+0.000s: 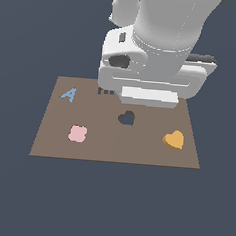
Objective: Insert a designated object into the corresponding slot on a board.
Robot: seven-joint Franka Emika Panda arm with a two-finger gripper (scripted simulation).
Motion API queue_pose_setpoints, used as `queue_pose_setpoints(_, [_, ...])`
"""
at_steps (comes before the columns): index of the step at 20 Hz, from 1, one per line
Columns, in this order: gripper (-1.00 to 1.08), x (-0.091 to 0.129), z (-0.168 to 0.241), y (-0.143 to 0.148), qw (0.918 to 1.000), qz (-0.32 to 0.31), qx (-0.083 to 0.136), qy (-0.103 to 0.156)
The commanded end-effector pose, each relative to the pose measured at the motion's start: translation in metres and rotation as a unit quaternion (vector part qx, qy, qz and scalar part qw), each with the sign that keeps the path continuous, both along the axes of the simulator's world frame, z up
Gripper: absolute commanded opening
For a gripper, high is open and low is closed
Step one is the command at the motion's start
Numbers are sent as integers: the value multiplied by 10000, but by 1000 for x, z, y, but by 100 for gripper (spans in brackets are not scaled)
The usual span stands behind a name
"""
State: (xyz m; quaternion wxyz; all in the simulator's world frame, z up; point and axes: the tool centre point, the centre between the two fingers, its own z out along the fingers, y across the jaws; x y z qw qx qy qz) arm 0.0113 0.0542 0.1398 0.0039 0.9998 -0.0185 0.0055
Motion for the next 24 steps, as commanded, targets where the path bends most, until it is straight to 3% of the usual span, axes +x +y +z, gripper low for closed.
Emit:
queue_pose_setpoints(1, [100,3,-10,14,9999,-171,5,7])
queue_pose_setpoints(14, [100,37,-67,90,9927,-1204,33,35])
queue_pose_setpoints(24, [100,56,-88,115,9872,-1596,47,45])
